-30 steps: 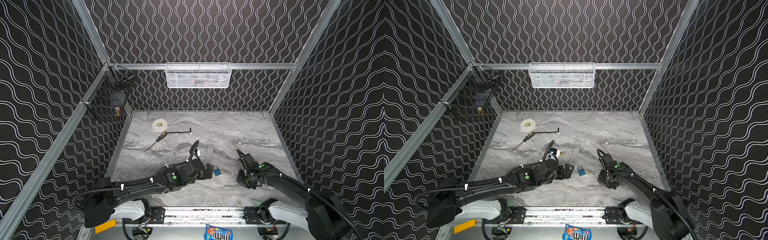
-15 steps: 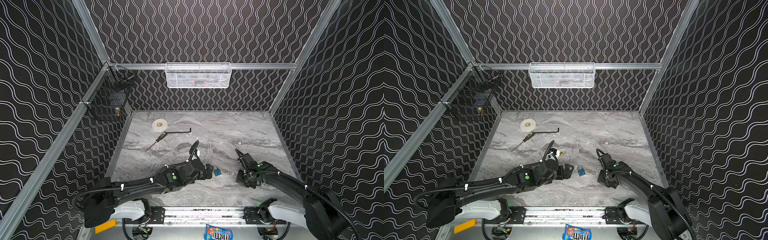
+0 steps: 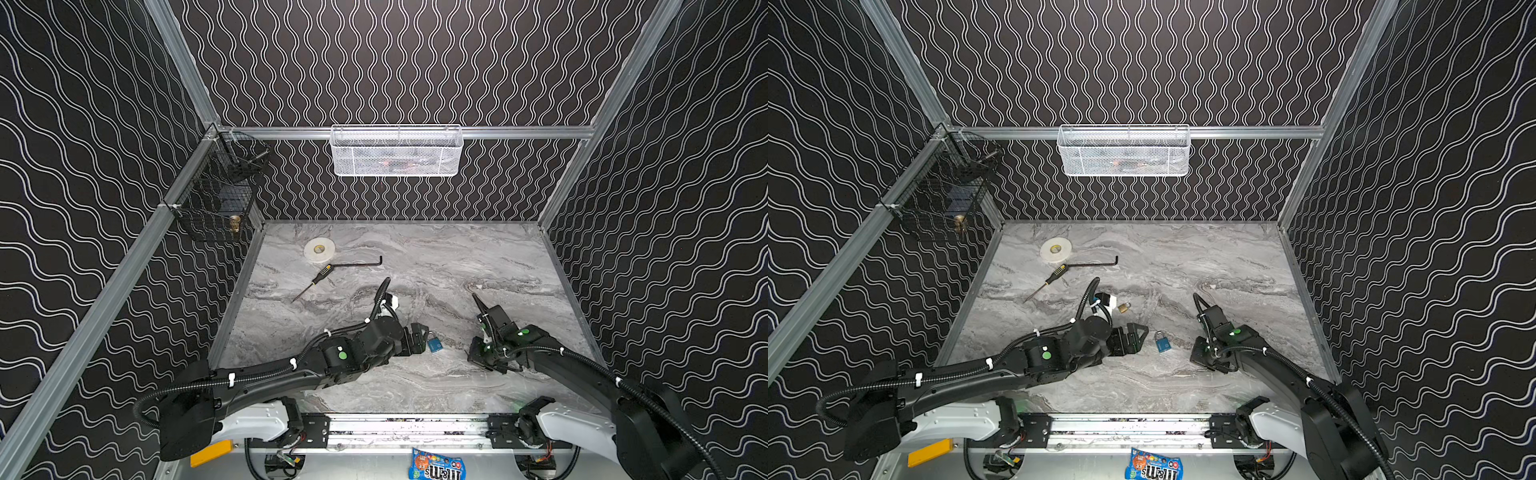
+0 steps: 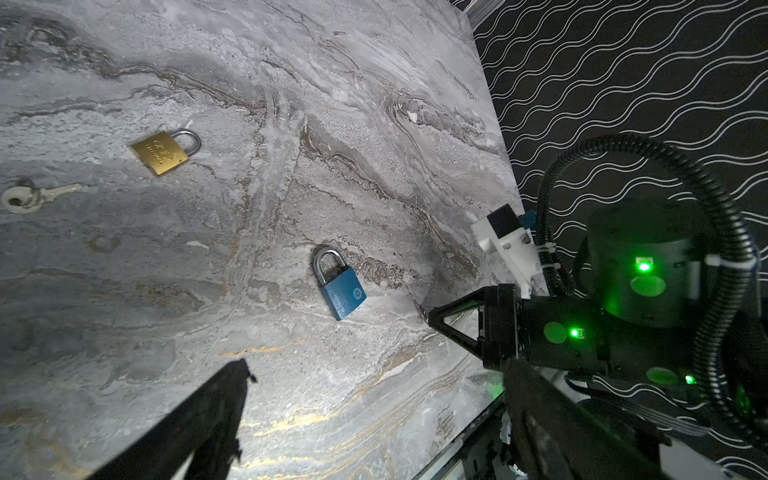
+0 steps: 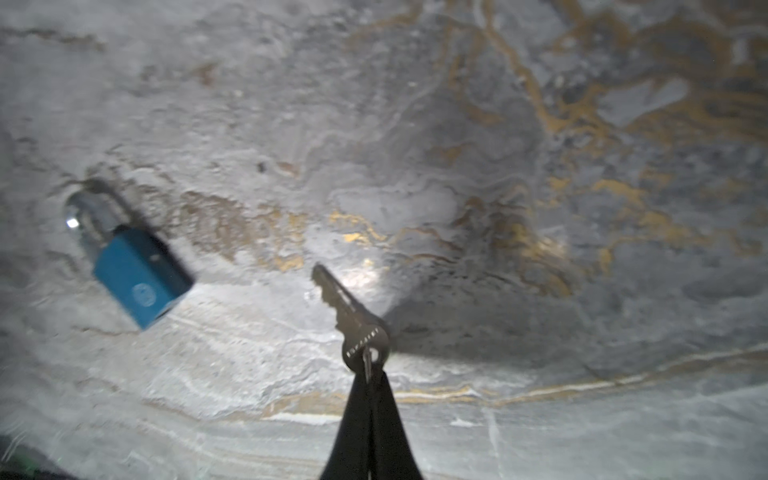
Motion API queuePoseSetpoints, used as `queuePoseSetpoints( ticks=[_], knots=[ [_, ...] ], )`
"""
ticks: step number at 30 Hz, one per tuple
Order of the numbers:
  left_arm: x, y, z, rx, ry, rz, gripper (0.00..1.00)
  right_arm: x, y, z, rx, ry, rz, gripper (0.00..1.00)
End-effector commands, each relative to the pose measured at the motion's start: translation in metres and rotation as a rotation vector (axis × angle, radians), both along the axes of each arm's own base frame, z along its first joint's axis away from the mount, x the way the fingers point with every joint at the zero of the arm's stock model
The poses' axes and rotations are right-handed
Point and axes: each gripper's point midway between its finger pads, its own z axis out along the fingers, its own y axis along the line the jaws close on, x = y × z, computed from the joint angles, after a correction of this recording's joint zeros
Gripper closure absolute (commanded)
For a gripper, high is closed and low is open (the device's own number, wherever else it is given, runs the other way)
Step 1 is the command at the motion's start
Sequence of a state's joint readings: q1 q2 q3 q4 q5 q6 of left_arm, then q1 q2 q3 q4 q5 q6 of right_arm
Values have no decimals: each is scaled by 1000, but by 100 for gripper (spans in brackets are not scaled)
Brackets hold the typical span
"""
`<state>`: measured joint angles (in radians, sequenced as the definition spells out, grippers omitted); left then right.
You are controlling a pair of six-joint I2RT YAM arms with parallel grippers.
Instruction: Unlock with the key
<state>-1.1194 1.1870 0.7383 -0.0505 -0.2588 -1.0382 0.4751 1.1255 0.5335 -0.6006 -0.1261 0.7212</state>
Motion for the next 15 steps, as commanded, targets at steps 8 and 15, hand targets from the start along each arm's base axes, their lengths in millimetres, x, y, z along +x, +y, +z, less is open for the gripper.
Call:
queuePoseSetpoints(
  ticks=[8,15],
  knots=[
    [8,-13,23,-226,63,100,1,17,28,50,158,-148,86,100],
    [14,-31,36,-344,121,136,1,24,39,88,231,-255,137,100]
  ],
)
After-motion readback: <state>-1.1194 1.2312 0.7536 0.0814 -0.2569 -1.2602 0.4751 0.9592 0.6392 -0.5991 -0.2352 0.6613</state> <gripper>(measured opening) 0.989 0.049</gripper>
